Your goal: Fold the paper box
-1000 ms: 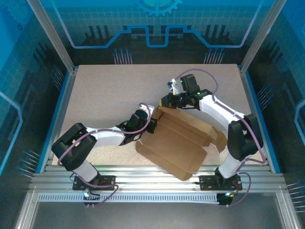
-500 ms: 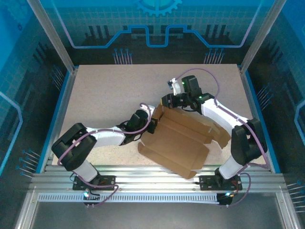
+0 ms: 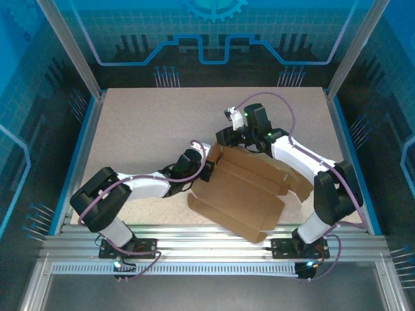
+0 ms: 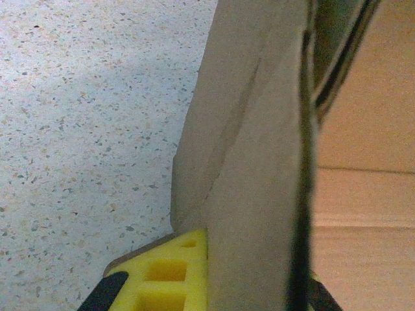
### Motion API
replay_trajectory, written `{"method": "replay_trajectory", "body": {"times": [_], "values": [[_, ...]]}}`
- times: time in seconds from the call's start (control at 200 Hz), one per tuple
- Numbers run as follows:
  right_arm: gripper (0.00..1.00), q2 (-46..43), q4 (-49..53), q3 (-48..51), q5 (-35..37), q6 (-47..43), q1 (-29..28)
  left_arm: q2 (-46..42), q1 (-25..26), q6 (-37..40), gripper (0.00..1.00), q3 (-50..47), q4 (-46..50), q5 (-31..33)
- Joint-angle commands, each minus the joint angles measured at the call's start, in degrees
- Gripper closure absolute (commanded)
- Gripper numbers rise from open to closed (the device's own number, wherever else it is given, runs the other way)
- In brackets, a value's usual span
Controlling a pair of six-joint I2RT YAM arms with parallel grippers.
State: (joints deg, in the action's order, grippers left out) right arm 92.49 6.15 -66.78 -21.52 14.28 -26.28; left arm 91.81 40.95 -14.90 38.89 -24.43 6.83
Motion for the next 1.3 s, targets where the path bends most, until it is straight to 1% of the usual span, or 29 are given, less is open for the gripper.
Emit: {"method": "replay_trajectory", "body": {"times": [0.0, 0.13, 0.21, 0.24, 0.285, 0.325, 0.52, 0.736, 0.821, 0.901, 0.976, 1.036, 1.096, 1.131, 1.296], "values": [[0.64, 1.83, -1.75, 0.34, 2.0, -1.34, -0.61, 1.45, 1.03, 0.08, 0.93, -1.71, 11.51, -2.08], [0.57, 3.2, -2.5, 0.43, 3.16, -1.5, -0.74, 1.29, 1.06, 0.09, 0.93, -1.8, 11.64, -2.15], [0.55, 3.57, -2.8, 0.6, 4.33, -1.82, -0.95, 1.03, 1.12, 0.13, 0.93, -1.8, 11.77, -2.08], [0.52, 3.64, -2.81, 0.69, 4.67, -1.93, -1.01, 0.96, 1.07, 0.09, 0.93, -1.89, 11.81, -2.08], [0.5, 3.79, -2.85, 0.84, 4.91, -2.1, -1.05, 0.87, 1.19, 0.0, 0.93, -1.9, 11.86, -2.08], [0.46, 3.87, -2.85, 0.95, 4.91, -2.23, -1.05, 0.78, 1.17, 0.04, 0.93, -1.89, 11.86, -2.04], [0.46, 5.04, -2.4, 0.8, 3.2, -2.8, -1.29, 0.24, 1.24, -0.08, 0.92, -1.63, 12.12, -2.17], [0.46, 6.11, -1.22, 0.86, 4.96, -4.1, -1.91, -1.23, 1.31, -0.31, 0.9, -1.19, 12.89, -2.26], [0.47, 6.13, -1.49, 1.3, 5.35, -4.06, -1.92, -2.45, 1.25, -0.68, 0.86, -1.45, 12.44, -2.56], [0.48, 6.12, -1.47, 1.55, 5.53, -4.08, -1.93, -4.43, 1.3, -1.35, 0.79, -1.54, 12.49, -2.93], [0.48, 5.89, -1.32, 1.72, 5.72, -4.15, -1.91, -6.91, 1.27, -1.44, 0.75, -1.29, 13.35, -3.13], [0.49, 5.8, -1.22, 1.92, 5.83, -4.39, -1.88, -9.23, 1.25, -1.13, 0.72, -0.64, 15.2, -3.44], [0.49, 5.69, -1.06, 2.0, 5.81, -4.52, -1.93, -11.6, 1.27, -0.35, 0.65, -0.16, 17.13, -3.51], [0.49, 5.57, -0.97, 2.09, 5.88, -4.68, -1.93, -13.27, 1.15, 0.01, 0.63, -0.09, 18.3, -3.56], [0.5, 5.6, -0.65, 2.27, 5.61, -4.93, -1.93, -21.3, -0.2, 1.34, 0.57, -0.43, 24.74, -4.72]]}}
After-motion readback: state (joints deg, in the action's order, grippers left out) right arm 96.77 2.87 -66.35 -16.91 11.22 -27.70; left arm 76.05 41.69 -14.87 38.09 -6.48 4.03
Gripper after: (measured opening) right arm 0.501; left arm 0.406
